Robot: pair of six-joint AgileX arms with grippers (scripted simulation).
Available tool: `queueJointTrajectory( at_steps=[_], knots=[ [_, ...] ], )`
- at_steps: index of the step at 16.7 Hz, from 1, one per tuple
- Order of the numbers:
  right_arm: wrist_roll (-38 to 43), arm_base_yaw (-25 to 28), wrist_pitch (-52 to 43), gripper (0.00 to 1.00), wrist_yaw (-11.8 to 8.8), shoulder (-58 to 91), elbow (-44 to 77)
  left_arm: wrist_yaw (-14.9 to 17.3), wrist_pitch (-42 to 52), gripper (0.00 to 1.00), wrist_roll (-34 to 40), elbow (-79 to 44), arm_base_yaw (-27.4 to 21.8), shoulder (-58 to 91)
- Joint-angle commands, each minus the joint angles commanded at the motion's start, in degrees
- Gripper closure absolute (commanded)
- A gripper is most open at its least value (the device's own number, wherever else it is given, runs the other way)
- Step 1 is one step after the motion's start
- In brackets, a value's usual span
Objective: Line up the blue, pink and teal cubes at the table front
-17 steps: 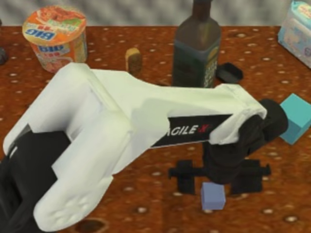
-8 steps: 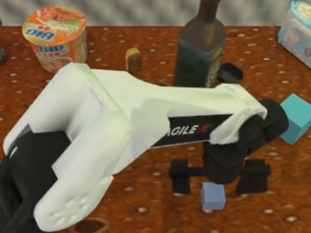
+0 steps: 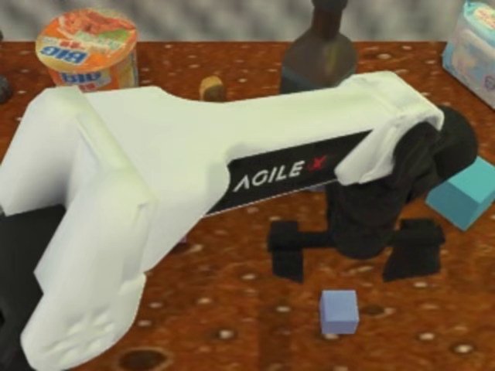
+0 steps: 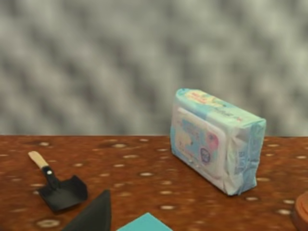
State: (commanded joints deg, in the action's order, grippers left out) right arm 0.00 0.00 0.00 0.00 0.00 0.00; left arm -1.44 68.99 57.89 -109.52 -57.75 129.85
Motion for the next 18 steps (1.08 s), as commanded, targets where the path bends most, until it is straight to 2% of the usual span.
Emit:
queueJointTrajectory(
  at_steps=[5, 8, 11, 18],
  knots=[
    [0.0, 0.0, 0.0, 0.00, 0.0, 0.0, 0.0, 0.0, 0.1, 0.00, -0.2, -0.1, -0.1, 0.0],
    [0.0, 0.0, 0.0, 0.00, 0.0, 0.0, 0.0, 0.1, -0.5, 0.00, -4.1, 1.4, 3.3, -0.8],
    [0.0, 0.0, 0.0, 0.00, 0.0, 0.0, 0.0, 0.5, -1.7, 0.00, -12.2, 4.3, 10.5, -2.3],
    [0.0, 0.0, 0.0, 0.00, 0.0, 0.0, 0.0, 1.4, -5.0, 0.00, -35.7, 12.7, 30.6, -6.7]
  ],
)
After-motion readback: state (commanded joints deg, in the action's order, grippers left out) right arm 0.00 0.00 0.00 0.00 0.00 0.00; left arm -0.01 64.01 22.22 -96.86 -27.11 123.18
